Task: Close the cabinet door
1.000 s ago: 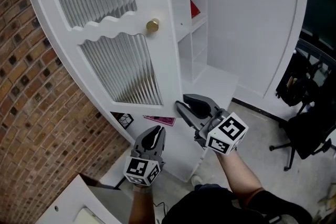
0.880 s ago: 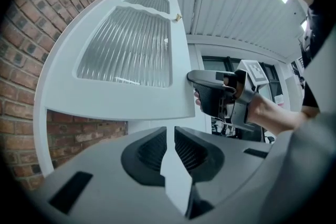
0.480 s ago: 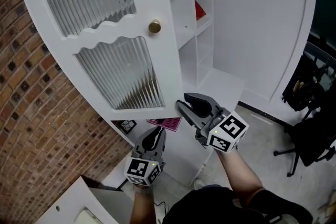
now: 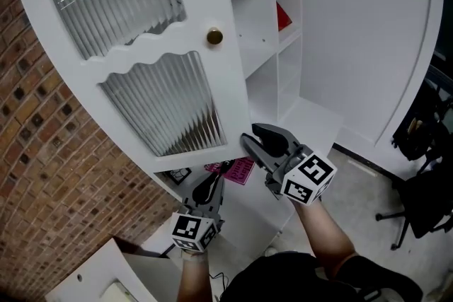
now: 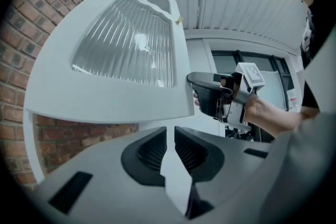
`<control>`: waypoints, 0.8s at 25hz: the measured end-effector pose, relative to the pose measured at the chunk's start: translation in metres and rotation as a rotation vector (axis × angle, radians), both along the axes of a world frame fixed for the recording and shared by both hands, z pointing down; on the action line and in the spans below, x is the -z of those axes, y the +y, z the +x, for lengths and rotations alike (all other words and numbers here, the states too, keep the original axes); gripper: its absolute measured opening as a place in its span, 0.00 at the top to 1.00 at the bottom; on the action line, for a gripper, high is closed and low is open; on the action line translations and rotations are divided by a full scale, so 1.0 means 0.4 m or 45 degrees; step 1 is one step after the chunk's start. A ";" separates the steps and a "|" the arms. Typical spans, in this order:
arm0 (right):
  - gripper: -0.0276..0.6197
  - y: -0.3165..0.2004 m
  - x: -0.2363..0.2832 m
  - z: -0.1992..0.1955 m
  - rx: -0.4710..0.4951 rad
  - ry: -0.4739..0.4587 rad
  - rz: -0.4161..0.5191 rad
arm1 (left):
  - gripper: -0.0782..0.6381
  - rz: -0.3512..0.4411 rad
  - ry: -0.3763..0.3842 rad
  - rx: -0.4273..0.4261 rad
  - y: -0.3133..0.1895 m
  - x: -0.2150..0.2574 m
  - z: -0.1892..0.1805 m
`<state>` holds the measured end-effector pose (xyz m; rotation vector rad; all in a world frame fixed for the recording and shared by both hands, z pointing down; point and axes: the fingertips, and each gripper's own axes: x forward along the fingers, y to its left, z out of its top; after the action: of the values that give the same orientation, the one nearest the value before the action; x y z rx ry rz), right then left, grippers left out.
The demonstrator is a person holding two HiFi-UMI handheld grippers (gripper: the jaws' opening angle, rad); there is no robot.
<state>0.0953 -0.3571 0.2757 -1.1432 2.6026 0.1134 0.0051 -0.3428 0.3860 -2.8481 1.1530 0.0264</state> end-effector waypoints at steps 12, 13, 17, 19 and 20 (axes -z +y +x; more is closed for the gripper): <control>0.78 -0.164 0.002 -0.003 0.063 -0.028 -0.022 | 0.83 -0.028 0.018 0.104 -0.131 -0.015 -0.042; 0.78 -0.176 0.002 -0.004 0.064 -0.026 -0.020 | 0.83 -0.030 0.018 0.111 -0.140 -0.018 -0.044; 0.78 -0.219 0.002 -0.009 0.081 -0.029 -0.018 | 0.83 -0.039 0.017 0.138 -0.171 -0.029 -0.044; 0.78 -0.237 0.003 -0.012 0.092 -0.033 -0.018 | 0.83 -0.044 0.009 0.154 -0.184 -0.036 -0.046; 0.78 -0.247 0.004 -0.014 0.099 -0.037 -0.018 | 0.83 -0.046 0.005 0.164 -0.190 -0.040 -0.048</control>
<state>0.0898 -0.4558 0.2739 -1.0392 2.6222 0.0619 -0.0141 -0.4189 0.4021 -2.7992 1.3487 0.0045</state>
